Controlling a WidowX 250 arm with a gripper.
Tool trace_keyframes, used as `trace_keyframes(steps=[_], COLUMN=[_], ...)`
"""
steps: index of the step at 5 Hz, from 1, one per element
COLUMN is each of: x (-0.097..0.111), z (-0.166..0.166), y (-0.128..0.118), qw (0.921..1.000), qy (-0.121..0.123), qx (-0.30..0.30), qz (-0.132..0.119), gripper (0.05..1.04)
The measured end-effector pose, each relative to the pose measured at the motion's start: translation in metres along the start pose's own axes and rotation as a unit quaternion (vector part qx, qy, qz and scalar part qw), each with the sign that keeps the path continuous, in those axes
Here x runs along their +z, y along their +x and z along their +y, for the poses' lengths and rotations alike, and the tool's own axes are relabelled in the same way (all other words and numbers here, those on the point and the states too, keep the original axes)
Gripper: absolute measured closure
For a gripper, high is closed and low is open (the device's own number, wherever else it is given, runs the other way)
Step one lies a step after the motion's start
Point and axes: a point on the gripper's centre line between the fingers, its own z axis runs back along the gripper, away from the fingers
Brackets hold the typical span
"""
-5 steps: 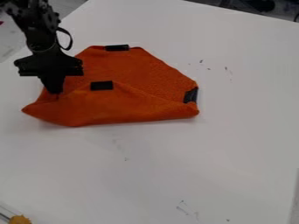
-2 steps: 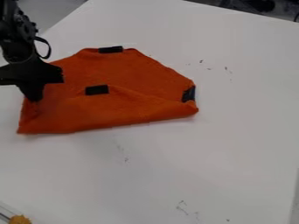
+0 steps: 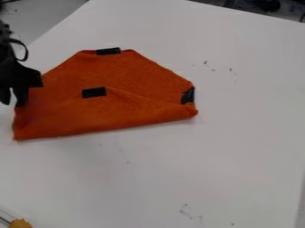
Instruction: Unfold the cloth from top right to bottom left
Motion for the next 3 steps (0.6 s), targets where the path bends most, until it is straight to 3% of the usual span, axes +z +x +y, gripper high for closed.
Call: trace_keyframes(steps=[1,2,3], x=[-0.003,-0.003,0.003], z=[0.018,0.033,0.034], y=[0.002,0.01,0.02], qw=[0.9997,0.9985,0.9982], qy=[0.021,0.047,0.039], qx=[-0.003,-0.022,-0.038], qz=[0.008,0.019,0.023], gripper=[0.305,0.083,0.077])
